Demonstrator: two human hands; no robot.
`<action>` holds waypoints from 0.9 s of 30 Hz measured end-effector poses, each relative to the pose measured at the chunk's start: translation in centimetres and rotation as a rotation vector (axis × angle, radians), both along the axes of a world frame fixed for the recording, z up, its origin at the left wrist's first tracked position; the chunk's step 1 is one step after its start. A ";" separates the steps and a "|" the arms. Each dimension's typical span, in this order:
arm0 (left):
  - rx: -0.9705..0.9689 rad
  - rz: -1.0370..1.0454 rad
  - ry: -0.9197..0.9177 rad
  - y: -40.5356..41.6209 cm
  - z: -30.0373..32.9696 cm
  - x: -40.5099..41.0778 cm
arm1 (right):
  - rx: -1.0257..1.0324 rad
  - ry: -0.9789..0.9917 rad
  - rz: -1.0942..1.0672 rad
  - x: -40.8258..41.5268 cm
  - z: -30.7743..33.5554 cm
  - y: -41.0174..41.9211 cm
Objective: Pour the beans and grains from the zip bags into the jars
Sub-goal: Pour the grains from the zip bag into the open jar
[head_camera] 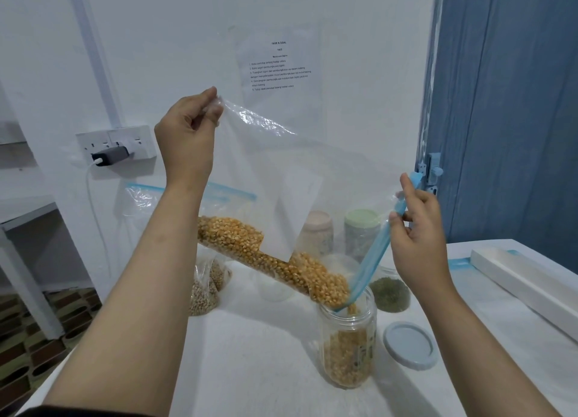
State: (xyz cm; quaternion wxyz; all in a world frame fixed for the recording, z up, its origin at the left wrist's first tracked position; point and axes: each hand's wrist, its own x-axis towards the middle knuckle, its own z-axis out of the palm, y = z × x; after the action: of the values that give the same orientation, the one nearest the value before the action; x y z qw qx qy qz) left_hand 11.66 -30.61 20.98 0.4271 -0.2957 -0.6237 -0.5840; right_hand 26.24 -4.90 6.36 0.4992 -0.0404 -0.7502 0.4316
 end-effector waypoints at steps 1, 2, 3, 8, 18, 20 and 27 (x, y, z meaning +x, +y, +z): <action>0.002 -0.005 0.004 0.0 0.0 0.0 | -0.005 0.000 0.005 0.1 0.0 0.0; 0.003 -0.010 0.008 0.1 0.1 0.0 | -0.010 0.001 0.010 0.1 0.0 0.0; 0.004 -0.015 0.011 0.1 0.2 0.0 | -0.012 0.002 0.014 0.2 0.1 -0.1; 0.006 0.001 0.009 0.0 0.5 -0.1 | -0.014 0.016 0.017 0.4 0.5 -0.2; 0.040 -0.007 -0.001 0.2 0.9 0.0 | -0.012 0.030 0.035 1.0 0.9 -0.5; 0.044 -0.008 0.002 0.2 1.0 -0.1 | -0.010 0.034 0.043 1.1 1.0 -0.6; 0.040 -0.014 0.002 0.4 1.1 -0.1 | 0.008 0.033 0.032 1.4 1.3 -0.6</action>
State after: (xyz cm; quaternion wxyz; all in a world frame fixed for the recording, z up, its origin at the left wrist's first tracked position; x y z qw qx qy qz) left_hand 11.60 -30.23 22.09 0.4291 -0.2921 -0.6096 -0.5991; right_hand 27.67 -5.53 7.67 0.5049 -0.0194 -0.7440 0.4372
